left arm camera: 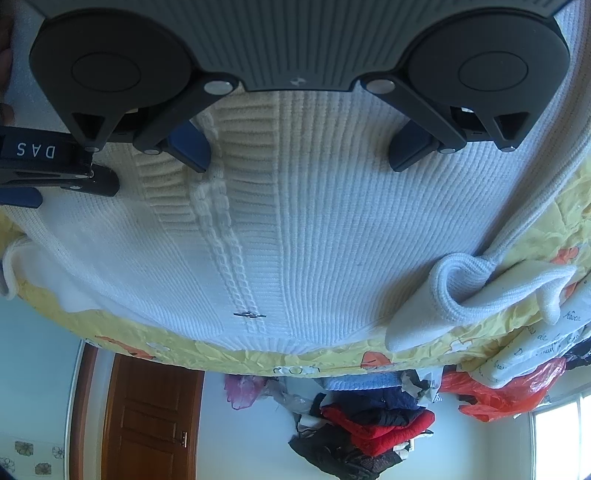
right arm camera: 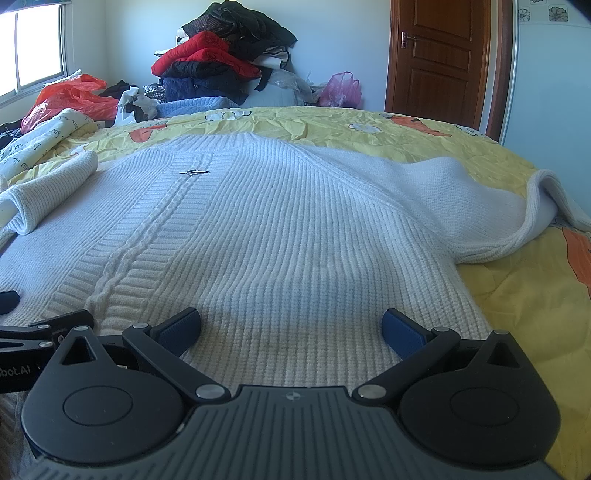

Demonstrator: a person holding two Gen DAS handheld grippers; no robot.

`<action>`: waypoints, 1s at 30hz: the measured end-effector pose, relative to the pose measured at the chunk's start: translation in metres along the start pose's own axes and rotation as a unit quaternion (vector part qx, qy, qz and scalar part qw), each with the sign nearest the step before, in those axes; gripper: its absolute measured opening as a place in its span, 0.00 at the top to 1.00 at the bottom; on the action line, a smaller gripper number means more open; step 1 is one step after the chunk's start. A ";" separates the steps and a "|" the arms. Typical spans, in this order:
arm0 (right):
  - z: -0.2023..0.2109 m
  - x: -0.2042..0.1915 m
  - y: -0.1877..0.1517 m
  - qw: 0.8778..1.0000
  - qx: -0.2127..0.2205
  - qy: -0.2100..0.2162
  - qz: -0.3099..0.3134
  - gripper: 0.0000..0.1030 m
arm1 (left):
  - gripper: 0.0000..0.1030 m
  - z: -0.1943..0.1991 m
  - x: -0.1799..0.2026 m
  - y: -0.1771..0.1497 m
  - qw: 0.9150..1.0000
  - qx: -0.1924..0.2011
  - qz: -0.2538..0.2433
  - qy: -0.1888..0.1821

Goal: Fold small clothes

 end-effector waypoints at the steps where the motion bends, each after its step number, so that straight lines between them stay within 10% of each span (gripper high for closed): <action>1: 0.000 0.000 0.000 1.000 0.000 0.000 0.000 0.01 | 0.00 0.000 0.000 0.000 1.000 0.000 0.000 0.000; 30: 0.000 0.000 0.000 1.000 0.000 -0.001 0.000 0.01 | 0.00 0.002 0.002 -0.001 1.000 0.003 -0.002 0.001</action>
Point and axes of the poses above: each gripper's, at about its wrist camera, not at the fingertips, and z roughly against the way its jaws point, x to its right, y to its top, the point moved 1 cm from there along -z, roughly the way its jaws point, and after that the axes turned 6 degrees about -z, right-handed, at the moved point
